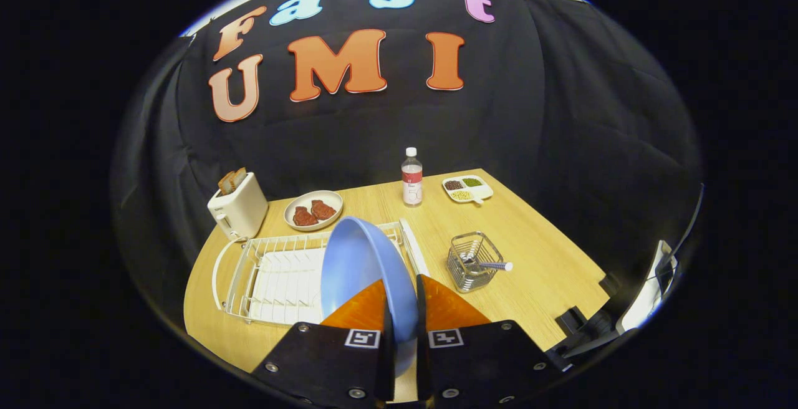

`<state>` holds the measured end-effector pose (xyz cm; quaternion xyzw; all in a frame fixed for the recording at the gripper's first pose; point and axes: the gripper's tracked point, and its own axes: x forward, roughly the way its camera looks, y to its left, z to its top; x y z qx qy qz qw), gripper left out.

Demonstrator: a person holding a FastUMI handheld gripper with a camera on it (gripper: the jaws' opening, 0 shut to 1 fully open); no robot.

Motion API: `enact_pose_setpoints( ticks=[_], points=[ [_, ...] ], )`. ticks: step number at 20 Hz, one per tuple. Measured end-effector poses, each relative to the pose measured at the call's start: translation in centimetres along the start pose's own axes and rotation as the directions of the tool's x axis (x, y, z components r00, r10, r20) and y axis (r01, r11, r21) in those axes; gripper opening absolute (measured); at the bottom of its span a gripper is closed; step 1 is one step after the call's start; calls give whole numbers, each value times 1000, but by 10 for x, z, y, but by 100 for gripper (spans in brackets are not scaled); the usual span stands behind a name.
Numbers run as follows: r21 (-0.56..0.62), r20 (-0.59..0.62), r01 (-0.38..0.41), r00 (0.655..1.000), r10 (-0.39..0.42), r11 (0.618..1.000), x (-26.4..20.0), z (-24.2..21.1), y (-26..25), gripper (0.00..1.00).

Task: Take the plate from the dish rack, then take the spoon from the basket and place it into the plate.

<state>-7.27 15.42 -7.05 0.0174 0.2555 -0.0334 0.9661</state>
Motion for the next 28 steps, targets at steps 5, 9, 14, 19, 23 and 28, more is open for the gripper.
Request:
enact_pose_setpoints(
  ticks=[5,9,14,19,23,28],
  points=[
    [71,-47,-27,998,31,997,-16,-36,-12,14],
    [129,-99,-60,992,73,990,-22,-70,-12,14],
    [213,-166,-92,978,129,973,-17,-114,-10,13],
    [325,-218,-155,947,234,933,-8,-156,1,13],
    [375,-265,-182,918,294,909,4,-190,11,13],
    [452,-303,-200,883,360,869,14,-215,23,13]
  ],
)
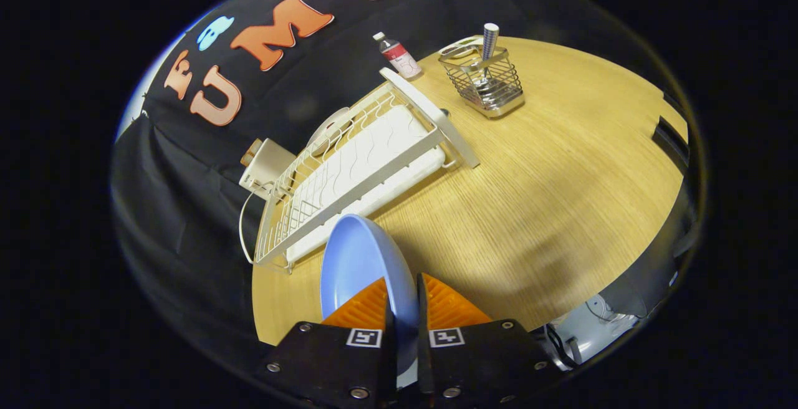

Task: Take the plate from the dish rack, then take the spoon from the basket and place it into the plate.

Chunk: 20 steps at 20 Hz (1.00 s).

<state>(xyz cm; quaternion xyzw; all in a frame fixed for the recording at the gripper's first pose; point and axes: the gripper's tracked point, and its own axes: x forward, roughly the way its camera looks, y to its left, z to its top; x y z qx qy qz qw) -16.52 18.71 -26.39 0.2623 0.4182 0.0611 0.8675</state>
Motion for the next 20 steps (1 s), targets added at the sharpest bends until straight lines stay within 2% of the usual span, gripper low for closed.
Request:
enact_pose_setpoints(
  ticks=[3,6,9,12,16,20],
  points=[
    [-19,-13,37,999,-38,999,4,0,-13,18],
    [-47,3,65,998,-65,997,-3,12,-20,34],
    [-84,32,111,994,-109,990,-10,34,-33,46],
    [-123,78,164,985,-155,979,-20,62,-47,75],
    [-194,154,233,967,-205,953,-34,109,-63,99],
    [-277,252,298,940,-230,914,-44,164,-72,99]
  ],
)
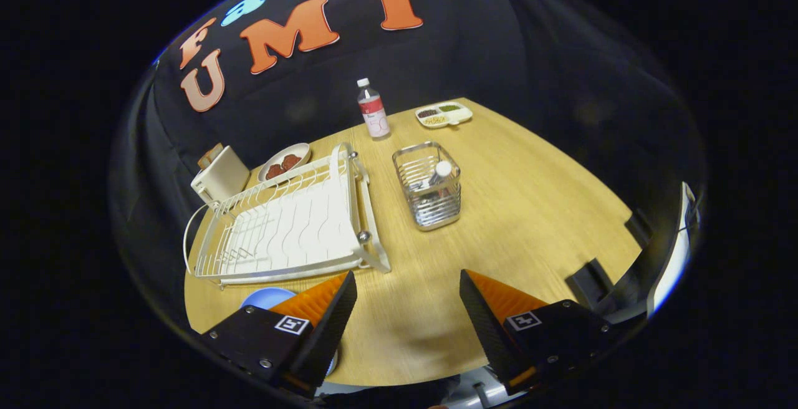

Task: Take the plate from the dish rack, then take the spoon from the basket and place it into the plate.

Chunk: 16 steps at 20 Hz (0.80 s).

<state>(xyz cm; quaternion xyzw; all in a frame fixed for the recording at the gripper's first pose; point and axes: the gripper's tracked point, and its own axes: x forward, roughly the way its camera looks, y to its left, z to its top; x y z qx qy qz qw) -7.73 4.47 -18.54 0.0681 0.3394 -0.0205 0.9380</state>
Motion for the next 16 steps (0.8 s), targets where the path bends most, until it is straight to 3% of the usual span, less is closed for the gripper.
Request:
enact_pose_setpoints(
  ticks=[5,9,11,16],
  points=[
    [-73,92,43,995,-36,996,19,51,-26,99],
    [-152,149,42,989,-19,988,35,80,-34,96],
    [-196,157,18,988,13,980,42,85,-31,85],
    [-266,121,-24,991,58,964,60,81,-30,41]
  ],
)
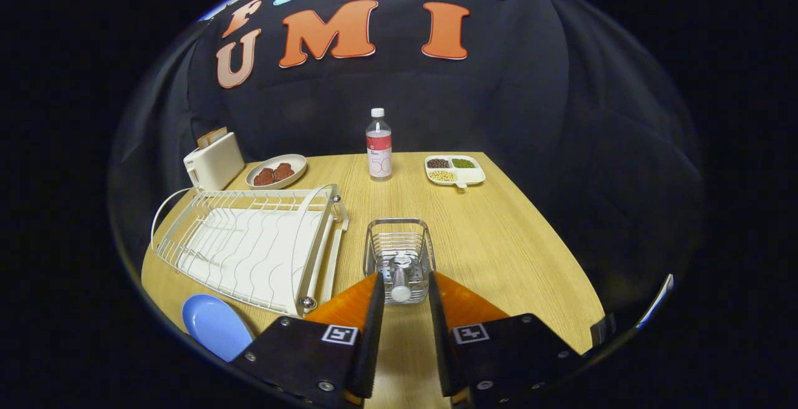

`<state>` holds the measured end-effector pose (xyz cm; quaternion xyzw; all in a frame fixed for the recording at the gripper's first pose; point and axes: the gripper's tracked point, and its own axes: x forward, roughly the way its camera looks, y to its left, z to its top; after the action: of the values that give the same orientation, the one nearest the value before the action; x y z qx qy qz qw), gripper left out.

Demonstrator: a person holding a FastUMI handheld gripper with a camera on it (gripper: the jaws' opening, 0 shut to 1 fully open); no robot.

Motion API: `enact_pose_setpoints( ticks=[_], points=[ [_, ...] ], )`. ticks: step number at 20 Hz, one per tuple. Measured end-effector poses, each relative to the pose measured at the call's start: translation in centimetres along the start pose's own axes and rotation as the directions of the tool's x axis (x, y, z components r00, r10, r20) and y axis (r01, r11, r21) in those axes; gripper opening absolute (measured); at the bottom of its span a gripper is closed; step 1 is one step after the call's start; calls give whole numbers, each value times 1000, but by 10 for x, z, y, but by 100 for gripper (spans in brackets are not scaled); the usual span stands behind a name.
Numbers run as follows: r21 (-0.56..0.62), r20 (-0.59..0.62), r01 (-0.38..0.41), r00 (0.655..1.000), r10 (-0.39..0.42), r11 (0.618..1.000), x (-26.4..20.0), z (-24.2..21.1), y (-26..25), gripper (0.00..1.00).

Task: Take the plate from the dish rack, then take the spoon from the basket and place it into the plate.

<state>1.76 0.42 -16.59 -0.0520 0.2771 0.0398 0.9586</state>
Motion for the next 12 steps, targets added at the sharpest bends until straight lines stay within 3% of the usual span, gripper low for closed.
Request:
enact_pose_setpoints(
  ticks=[1,2,4,12],
  points=[
    [0,1,-9,1000,9,1000,2,1,0,36],
    [0,1,-21,1000,21,1000,2,1,-1,24],
    [5,-4,-37,999,37,999,2,-1,0,13],
    [61,73,-11,997,6,998,-35,29,-12,8]
  ],
)
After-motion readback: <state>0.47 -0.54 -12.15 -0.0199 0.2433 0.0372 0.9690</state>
